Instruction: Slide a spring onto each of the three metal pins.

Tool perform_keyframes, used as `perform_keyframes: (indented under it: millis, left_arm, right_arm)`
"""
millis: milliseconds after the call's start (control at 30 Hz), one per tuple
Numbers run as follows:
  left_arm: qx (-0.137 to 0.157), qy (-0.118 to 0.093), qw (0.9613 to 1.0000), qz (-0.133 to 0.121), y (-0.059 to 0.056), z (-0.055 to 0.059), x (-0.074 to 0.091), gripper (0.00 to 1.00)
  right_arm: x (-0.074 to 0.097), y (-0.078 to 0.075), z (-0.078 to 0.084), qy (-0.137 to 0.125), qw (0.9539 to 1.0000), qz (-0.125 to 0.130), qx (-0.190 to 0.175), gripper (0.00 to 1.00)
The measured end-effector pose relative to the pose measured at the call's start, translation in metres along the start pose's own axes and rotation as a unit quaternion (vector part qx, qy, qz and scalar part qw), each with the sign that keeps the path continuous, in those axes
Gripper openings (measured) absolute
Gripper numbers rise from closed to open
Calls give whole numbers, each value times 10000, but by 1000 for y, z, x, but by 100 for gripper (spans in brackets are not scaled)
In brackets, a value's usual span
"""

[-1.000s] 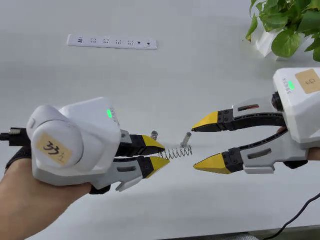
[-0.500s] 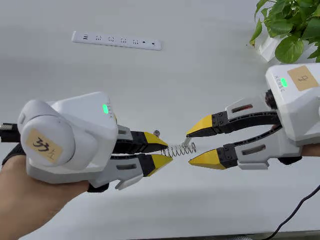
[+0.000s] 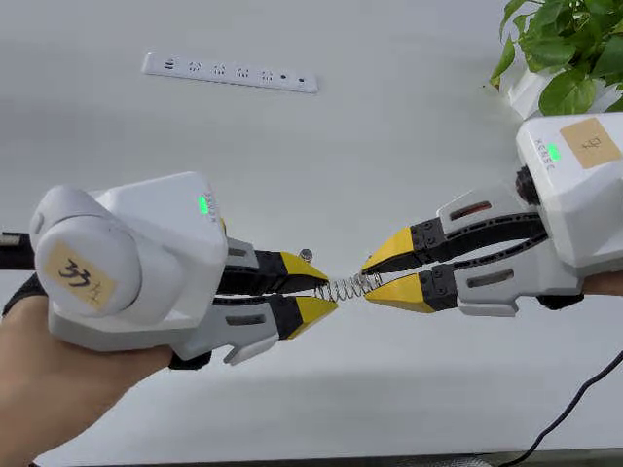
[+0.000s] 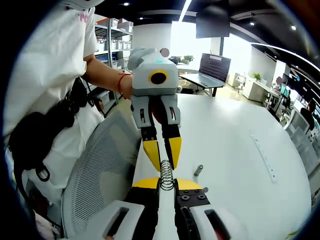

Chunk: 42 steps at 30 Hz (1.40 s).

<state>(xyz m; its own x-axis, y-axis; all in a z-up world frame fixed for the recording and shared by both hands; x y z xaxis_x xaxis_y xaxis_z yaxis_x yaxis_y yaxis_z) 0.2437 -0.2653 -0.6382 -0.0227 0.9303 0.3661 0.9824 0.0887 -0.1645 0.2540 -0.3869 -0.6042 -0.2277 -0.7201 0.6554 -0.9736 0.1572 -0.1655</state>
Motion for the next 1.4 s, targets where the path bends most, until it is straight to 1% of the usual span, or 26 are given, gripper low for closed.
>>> perform_keyframes:
  millis: [567,900,1300,1400]
  left_arm:
    - [12,-26,10000,59,-1,2,0,7]
    - [-48,-36,9999,127,-4,2,-1,7]
    - [-50,-89,9998,159,-4,4,-1,6]
    - [-34,-129,9997,182,-5,4,-2,6]
  right_arm:
    - [-1,2,-9,124,9996,-59,251,6]
    - [0,3,-17,170,9990,-99,412,6]
    - [0,4,-25,131,9984,-128,531,6]
    - [0,4,-27,119,9983,-128,561,6]
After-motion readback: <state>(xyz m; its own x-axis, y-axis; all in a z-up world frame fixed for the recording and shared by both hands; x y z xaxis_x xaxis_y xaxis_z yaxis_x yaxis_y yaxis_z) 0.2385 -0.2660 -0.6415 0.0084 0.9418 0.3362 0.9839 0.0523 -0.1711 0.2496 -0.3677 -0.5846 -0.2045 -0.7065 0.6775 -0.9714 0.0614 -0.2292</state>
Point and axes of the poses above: the centre of the closed fingertips' face, and the gripper's own axes: x roughly backward along the fingers, y roughly to its left, z roughly out of its underside, the point moved 7 cm from there along x, roughly backward along the fingers, and after that the axes turned 13 degrees about z, right-handed, at the moved point
